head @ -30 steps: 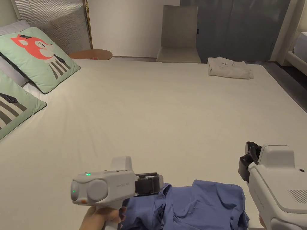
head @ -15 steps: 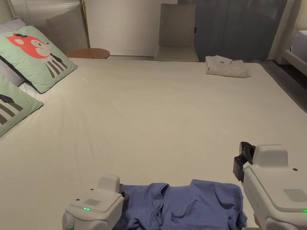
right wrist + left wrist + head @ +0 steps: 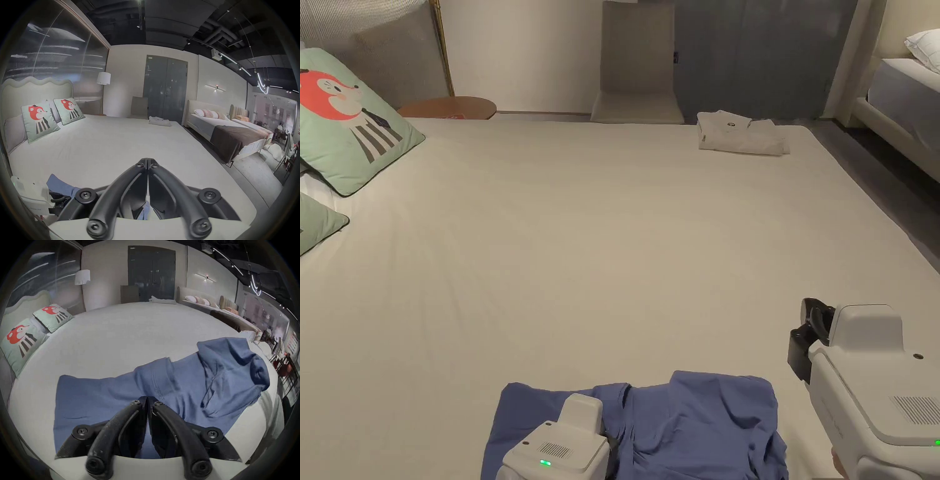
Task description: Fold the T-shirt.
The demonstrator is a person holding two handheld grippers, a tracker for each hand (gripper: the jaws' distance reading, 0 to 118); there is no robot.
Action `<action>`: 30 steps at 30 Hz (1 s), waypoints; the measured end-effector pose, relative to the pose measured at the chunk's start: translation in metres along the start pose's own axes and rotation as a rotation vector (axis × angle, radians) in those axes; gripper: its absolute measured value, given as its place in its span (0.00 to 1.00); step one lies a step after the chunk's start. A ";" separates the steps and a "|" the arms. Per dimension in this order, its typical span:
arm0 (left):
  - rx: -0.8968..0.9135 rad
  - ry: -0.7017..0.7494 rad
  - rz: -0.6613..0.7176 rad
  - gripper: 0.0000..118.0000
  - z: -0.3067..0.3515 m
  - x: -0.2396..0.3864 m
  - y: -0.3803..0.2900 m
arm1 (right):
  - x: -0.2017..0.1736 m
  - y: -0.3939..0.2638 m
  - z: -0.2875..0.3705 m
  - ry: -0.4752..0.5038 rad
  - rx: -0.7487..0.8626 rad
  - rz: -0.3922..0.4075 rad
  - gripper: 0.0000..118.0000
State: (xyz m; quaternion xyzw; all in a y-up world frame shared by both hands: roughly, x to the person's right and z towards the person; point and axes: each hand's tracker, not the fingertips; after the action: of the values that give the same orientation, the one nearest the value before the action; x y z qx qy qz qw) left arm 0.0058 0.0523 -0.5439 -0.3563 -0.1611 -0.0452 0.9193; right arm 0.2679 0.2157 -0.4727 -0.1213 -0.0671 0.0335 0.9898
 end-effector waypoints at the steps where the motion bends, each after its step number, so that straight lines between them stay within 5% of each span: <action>1: 0.000 -0.003 0.003 0.00 0.006 0.006 0.004 | 0.001 0.000 0.000 -0.004 0.000 -0.002 0.01; 8: 0.006 -0.209 0.096 0.00 0.018 -0.001 0.017 | 0.004 -0.001 -0.005 -0.005 0.006 -0.013 0.01; 14: 0.031 -0.430 0.318 0.01 0.045 -0.063 0.038 | -0.006 0.001 -0.005 0.014 0.011 -0.008 0.01; 15: 0.022 -0.455 0.346 0.07 0.048 -0.075 0.041 | -0.007 0.001 -0.005 0.018 0.011 -0.007 0.01; 19: -0.001 -0.472 0.461 0.71 0.063 -0.126 0.046 | -0.014 0.001 -0.004 0.031 0.009 -0.003 0.01; 21: -0.020 -0.479 0.495 0.92 0.066 -0.147 0.045 | -0.015 0.001 -0.005 0.034 0.006 -0.001 0.01; 30: -0.121 -0.450 0.679 0.93 0.054 -0.216 0.010 | -0.021 0.000 -0.010 0.039 -0.008 0.006 0.01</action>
State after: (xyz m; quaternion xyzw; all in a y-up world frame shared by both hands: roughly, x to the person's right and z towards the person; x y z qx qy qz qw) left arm -0.2106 0.0889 -0.5840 -0.4436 -0.2285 0.3305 0.8011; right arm 0.2481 0.2121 -0.4846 -0.1263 -0.0475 0.0339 0.9903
